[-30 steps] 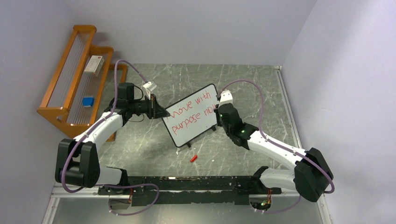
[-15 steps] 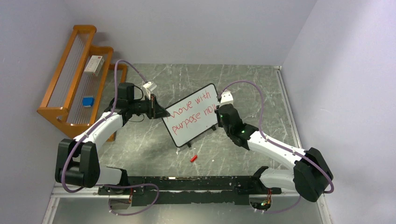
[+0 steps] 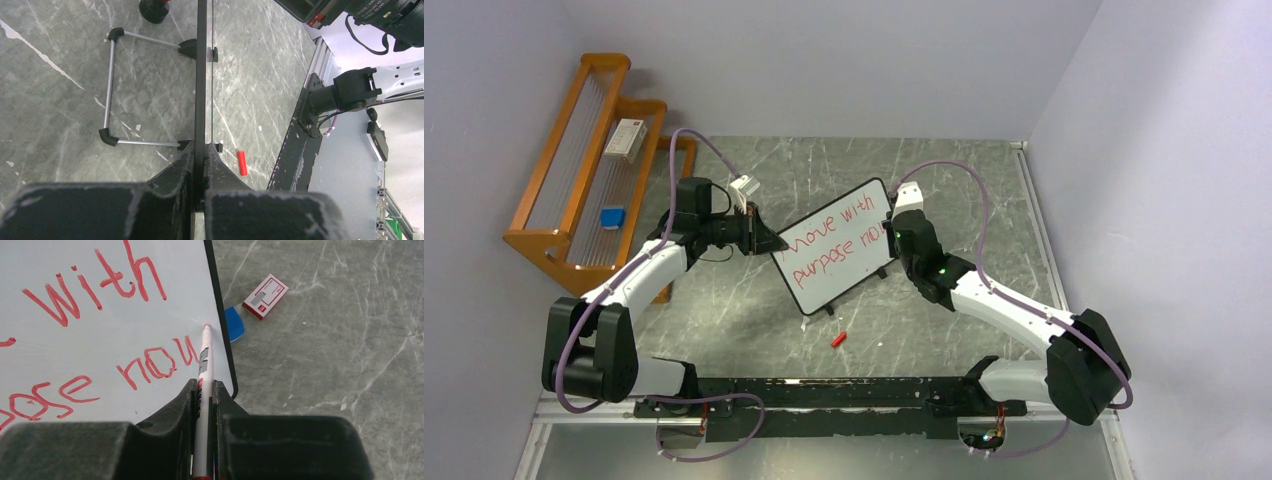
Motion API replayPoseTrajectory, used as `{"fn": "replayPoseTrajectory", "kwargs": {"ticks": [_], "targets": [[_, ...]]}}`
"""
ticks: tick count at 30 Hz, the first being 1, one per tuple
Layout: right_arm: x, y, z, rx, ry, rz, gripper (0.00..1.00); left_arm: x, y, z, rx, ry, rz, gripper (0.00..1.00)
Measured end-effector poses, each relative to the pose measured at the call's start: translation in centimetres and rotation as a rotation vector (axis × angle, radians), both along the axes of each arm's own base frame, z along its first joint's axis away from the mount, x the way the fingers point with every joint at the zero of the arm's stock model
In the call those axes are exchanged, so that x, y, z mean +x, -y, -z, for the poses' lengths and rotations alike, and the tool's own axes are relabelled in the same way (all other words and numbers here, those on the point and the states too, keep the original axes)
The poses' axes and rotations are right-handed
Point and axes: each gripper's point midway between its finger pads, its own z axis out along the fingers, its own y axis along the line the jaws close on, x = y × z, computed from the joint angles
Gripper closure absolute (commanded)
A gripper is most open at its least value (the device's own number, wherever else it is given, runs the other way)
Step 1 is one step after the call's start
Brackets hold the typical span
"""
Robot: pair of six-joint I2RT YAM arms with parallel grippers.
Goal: Write a sentence on the whiteboard
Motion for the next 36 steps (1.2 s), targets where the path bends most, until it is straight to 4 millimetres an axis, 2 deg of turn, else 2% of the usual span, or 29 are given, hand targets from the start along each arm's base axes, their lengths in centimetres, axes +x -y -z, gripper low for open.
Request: {"fn": "replayPoseTrajectory", "kwargs": {"ticks": [6,11,20,36], "targets": [[0.0,0.0,-0.1,0.007,0.002,-0.001,1.00,0.0,0.0,0.0,0.002,-0.001,-0.001,0.95],[-1.0,0.4,-0.2,0.034,-0.003,-0.008,1.00,0.0,0.0,-0.1,0.006,-0.001,-0.002,0.95],[-2.1,0.9,1.4,0.038,-0.041,-0.006,1.00,0.0,0.0,0.0,0.007,-0.002,-0.002,0.95],[-2.0,1.2,2.2,0.025,-0.057,0.011,1.00,0.0,0.0,0.0,0.008,-0.002,-0.002,0.95]]}}
